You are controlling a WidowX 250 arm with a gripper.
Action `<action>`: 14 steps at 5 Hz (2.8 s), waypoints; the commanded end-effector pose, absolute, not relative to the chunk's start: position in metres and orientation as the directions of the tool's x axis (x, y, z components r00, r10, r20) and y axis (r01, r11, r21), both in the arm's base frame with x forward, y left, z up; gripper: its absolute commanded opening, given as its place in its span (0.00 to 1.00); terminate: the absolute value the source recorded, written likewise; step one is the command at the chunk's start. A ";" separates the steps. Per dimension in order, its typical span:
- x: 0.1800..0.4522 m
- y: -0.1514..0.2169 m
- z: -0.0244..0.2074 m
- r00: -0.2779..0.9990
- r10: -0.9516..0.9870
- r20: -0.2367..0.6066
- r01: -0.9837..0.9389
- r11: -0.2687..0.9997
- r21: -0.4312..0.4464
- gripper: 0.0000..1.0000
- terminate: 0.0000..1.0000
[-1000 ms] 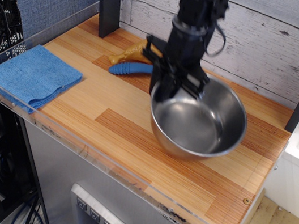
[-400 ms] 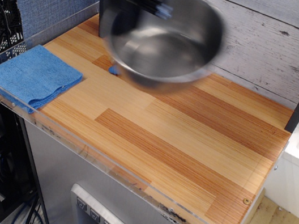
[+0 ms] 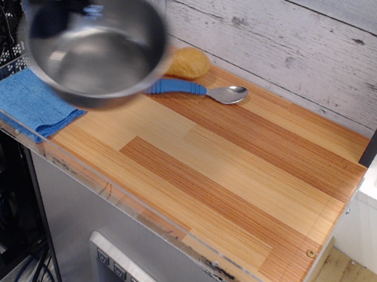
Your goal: Put the silver pot onto the blue rag.
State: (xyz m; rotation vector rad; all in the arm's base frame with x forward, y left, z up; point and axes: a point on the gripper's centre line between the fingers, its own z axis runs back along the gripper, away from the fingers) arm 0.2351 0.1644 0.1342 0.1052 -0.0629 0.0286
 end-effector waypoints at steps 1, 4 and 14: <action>0.238 0.259 0.121 0.989 0.096 0.115 -0.108 0.989 0.101 0.00 0.00; 0.247 0.264 0.098 0.992 0.103 0.067 -0.107 0.993 0.053 0.00 0.00; 0.239 0.205 0.175 0.997 -0.011 0.075 0.001 0.992 0.125 1.00 0.00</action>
